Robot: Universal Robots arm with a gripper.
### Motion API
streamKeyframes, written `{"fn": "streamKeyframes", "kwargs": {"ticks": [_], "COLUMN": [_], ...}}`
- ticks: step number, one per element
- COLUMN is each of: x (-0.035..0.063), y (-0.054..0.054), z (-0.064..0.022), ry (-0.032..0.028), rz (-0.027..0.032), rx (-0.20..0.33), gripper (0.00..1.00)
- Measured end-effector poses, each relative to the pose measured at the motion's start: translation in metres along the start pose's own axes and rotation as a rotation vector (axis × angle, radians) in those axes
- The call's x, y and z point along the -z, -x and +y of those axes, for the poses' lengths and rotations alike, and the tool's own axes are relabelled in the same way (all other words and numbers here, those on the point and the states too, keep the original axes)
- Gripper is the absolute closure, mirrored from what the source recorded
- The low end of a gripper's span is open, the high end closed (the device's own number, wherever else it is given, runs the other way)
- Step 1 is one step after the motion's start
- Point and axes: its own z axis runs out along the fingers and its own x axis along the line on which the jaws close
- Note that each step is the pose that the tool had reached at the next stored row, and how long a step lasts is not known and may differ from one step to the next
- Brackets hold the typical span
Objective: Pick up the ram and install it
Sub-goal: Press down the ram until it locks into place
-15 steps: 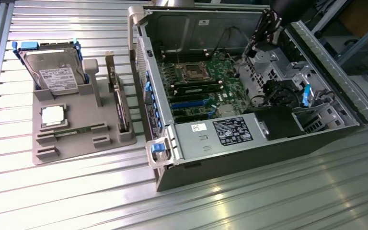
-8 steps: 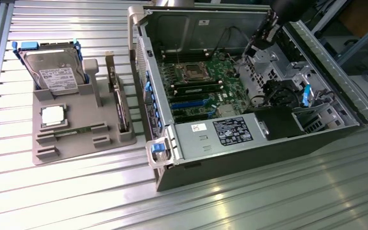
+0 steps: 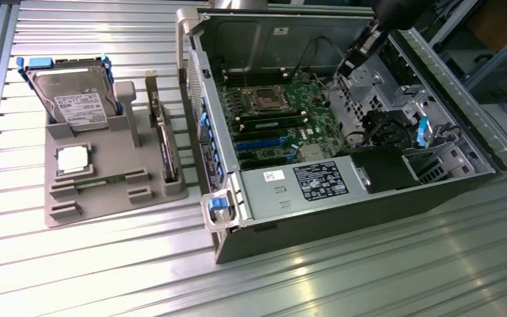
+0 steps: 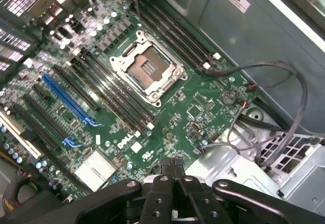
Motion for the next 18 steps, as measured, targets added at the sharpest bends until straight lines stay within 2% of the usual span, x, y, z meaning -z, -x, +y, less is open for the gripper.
{"fn": "streamKeyframes", "kwargs": {"ticks": [9, 13, 15, 18], "x": [-0.0002, -0.0003, -0.0004, -0.0005], "y": [0.0, 0.0, 0.0, 0.0], "z": [0.0, 0.0, 0.0, -0.0001], "ry": [-0.0009, -0.0015, -0.0016, -0.0019], "rz": [-0.0263, -0.0447, -0.0509, -0.0633], "rx": [-0.227, -0.386, -0.439, -0.545], "gripper": [0.9, 0.9, 0.9, 0.9]}}
